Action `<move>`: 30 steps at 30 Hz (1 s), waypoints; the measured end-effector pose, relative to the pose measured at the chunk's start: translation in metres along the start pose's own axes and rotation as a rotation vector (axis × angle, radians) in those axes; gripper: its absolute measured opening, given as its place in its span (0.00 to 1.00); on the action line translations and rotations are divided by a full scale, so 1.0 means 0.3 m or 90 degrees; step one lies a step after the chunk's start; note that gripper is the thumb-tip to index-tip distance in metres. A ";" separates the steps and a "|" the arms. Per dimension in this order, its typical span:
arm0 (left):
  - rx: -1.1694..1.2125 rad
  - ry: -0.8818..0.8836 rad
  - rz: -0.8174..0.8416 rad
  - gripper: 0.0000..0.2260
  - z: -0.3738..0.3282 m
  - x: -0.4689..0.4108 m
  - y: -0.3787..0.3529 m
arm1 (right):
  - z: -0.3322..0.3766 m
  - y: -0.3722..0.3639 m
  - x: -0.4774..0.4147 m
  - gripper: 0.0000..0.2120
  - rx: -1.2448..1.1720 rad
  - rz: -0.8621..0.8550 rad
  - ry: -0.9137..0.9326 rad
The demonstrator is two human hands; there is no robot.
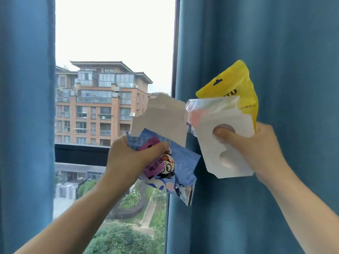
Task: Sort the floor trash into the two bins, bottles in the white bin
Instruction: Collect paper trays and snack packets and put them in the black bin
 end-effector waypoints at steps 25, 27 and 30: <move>0.292 -0.069 0.472 0.13 -0.409 0.413 -1.496 | 0.366 1.395 0.253 0.08 0.374 -0.397 0.058; 0.319 -0.067 0.515 0.13 -0.435 0.457 -1.607 | 0.382 1.472 0.288 0.10 0.399 -0.443 0.059; 0.364 -0.070 0.581 0.11 -0.482 0.528 -1.751 | 0.409 1.561 0.344 0.08 0.432 -0.509 0.066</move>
Point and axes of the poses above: each hand's wrist, its own x-axis away from the middle knuckle, its own y-axis out of the back of the hand, z = x × y, the point moved 10 cm from there along -x, towards the middle knuckle, and after that the axes turned 14 degrees about -x, right-handed, at the moved point
